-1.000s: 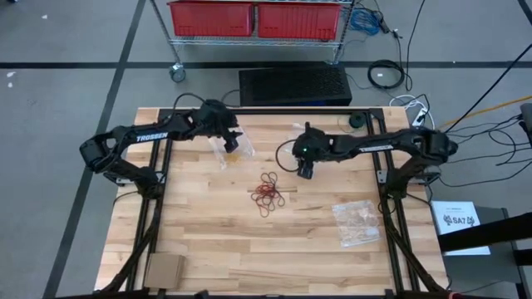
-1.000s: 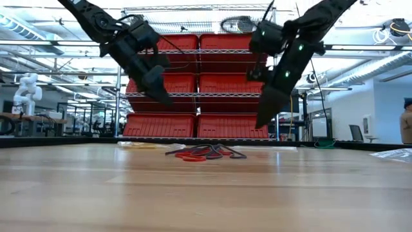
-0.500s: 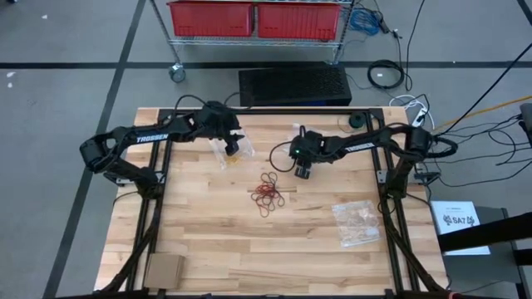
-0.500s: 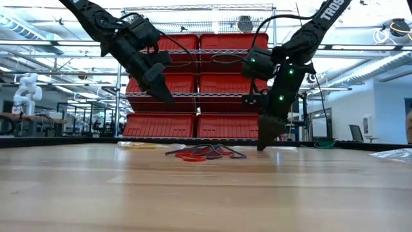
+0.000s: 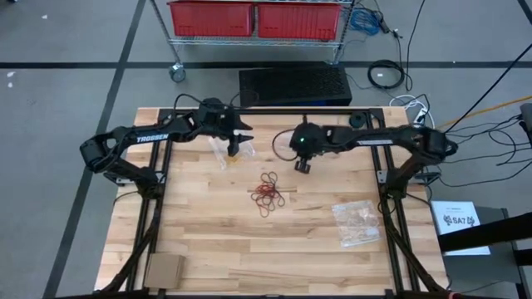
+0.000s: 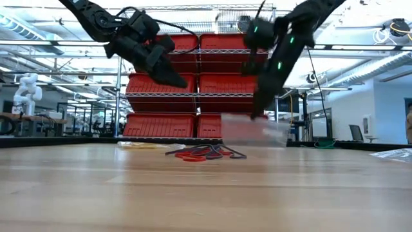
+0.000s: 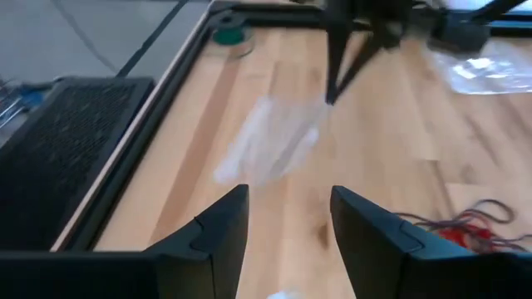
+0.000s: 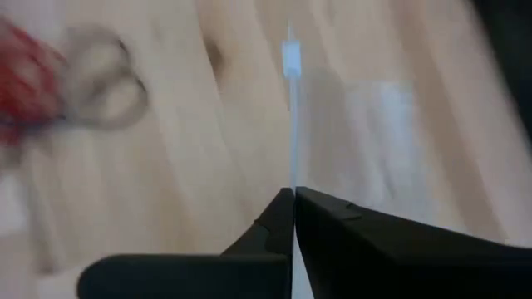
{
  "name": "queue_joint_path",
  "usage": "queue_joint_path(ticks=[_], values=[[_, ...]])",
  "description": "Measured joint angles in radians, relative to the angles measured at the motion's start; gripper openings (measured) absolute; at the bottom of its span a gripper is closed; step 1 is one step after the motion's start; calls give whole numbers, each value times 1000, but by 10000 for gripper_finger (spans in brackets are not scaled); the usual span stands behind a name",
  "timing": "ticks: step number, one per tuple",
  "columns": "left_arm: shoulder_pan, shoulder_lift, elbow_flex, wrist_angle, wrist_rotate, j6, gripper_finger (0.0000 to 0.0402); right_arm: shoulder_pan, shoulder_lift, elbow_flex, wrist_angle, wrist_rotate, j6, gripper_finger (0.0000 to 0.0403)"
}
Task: Sort rubber bands
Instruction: Open the top right transparent zip bag
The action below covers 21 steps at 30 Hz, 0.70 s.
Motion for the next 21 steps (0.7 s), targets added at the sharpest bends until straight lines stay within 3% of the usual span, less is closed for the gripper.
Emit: queue_joint_path(ticks=[10,15,21], values=[[-113,0,0,171,46,-10,176,26,-266,18,-8,-97,87,0],[-138,0,0,282,39,-122,176,72,-300,18,-3,-103,89,0],[-156,6,12,305,39,-152,176,111,-295,18,12,-100,89,0]])
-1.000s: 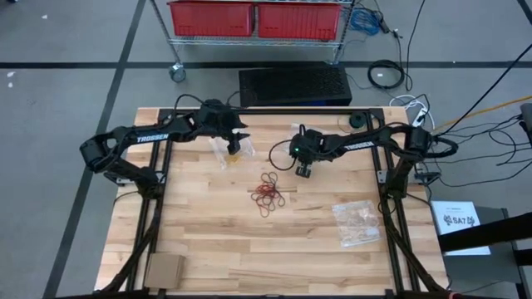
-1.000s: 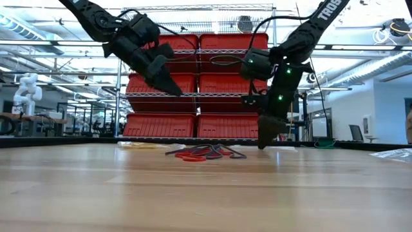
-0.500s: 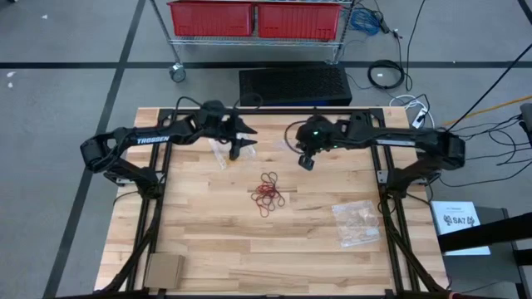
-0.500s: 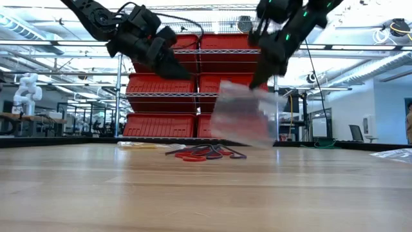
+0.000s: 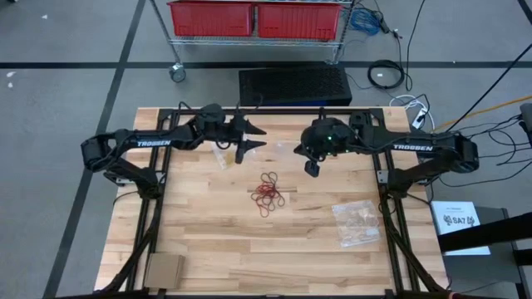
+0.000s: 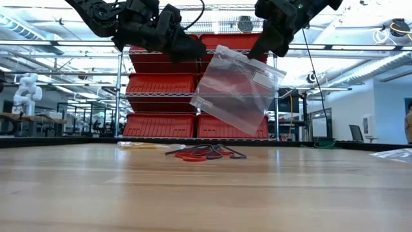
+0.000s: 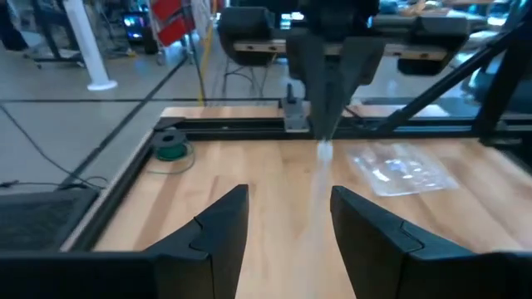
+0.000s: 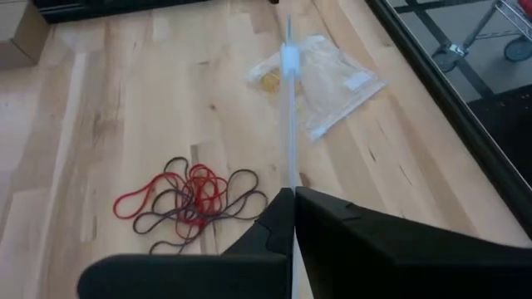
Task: Sort rubber bands
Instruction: Open the top right transparent zip bag
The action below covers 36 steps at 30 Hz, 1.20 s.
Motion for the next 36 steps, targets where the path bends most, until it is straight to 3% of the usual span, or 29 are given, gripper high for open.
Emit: queue_joint_path(ticks=[16,31,36], values=[[-37,74,82,-59,53,-32,170,6,0,0,18,1,-5,0],[-39,74,82,-49,52,-1,11,6,0,0,32,-21,-8,0],[-39,74,82,-48,52,2,6,6,0,0,32,-21,-6,0]])
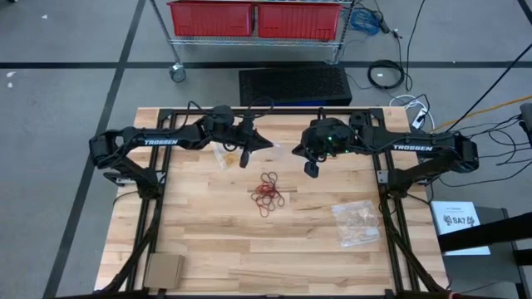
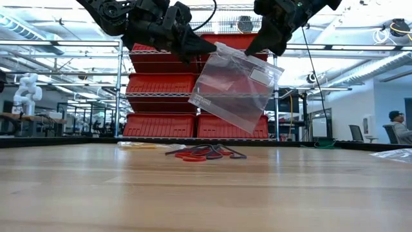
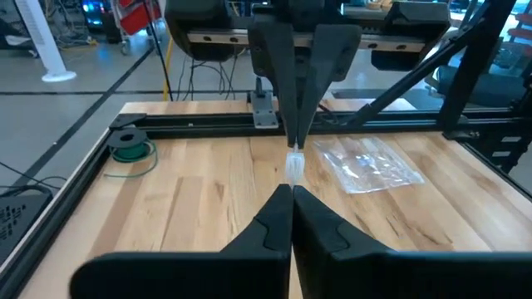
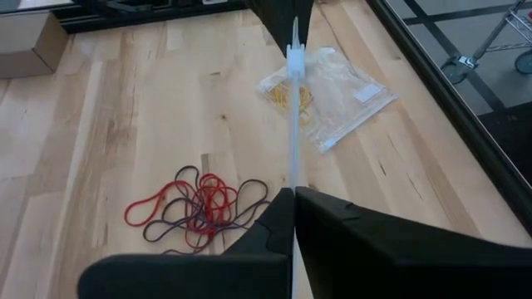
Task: Sort rubber bands
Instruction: Open the top right transparent zip bag
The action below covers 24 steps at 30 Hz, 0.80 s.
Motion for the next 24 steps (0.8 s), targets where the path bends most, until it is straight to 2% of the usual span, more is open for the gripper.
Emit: queue_joint_path(ticks=[6,17,21,24], values=[[-1,0,0,7,-21,-7,10,0,0,0,0,0,-1,0],[-21,0,0,22,-25,-8,83,0,0,0,0,-4,-7,0],[-21,0,0,21,-28,-2,86,0,0,0,0,-4,-12,0],[-21,0,0,21,-37,0,73,0,0,0,0,-4,-13,0]])
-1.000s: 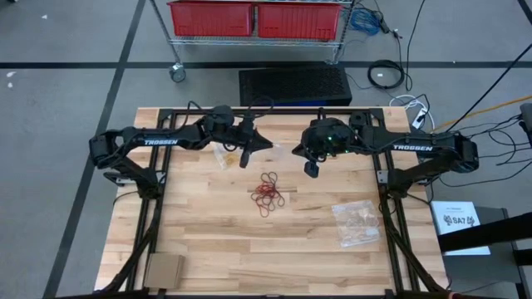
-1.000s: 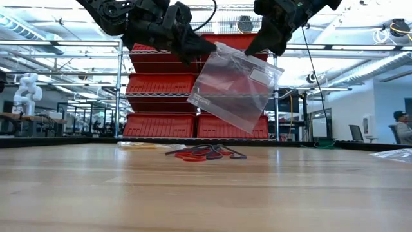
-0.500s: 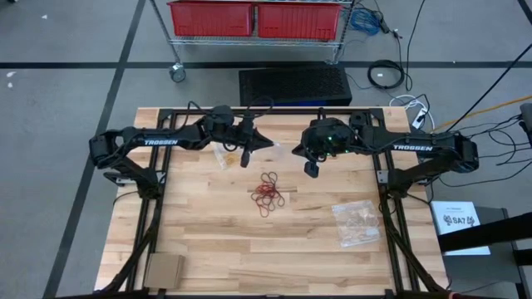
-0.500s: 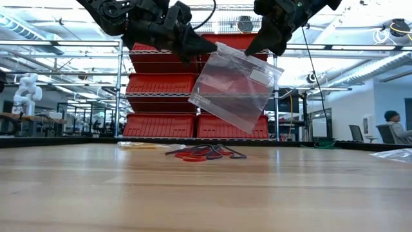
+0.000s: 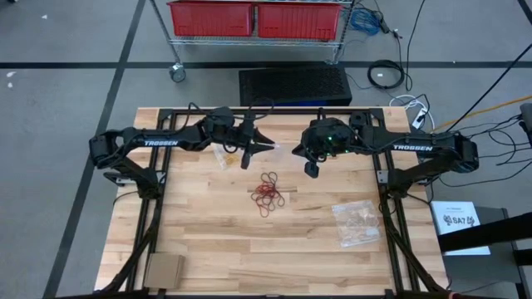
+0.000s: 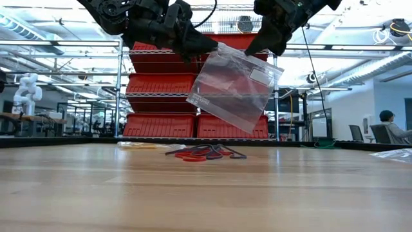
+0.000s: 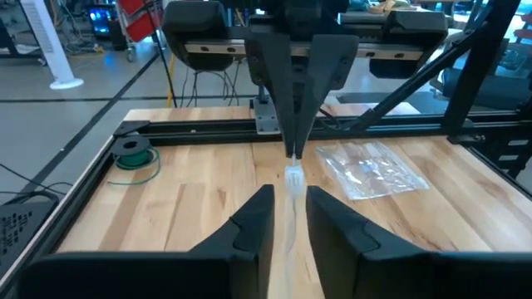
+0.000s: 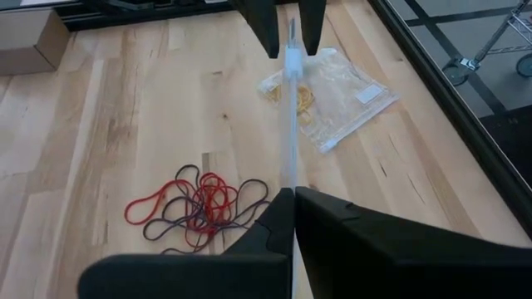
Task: Sort rubber bands
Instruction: Open the top right transparent zip bag
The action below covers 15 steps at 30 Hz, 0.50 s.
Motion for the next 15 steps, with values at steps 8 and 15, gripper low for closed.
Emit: queue_joint_path(ticks=[8,15], values=[[0,-1,0,-6,-11,47,7,0,0,-1,14,0,13,1],[0,-1,0,-10,-16,53,3,0,0,23,56,0,18,56]])
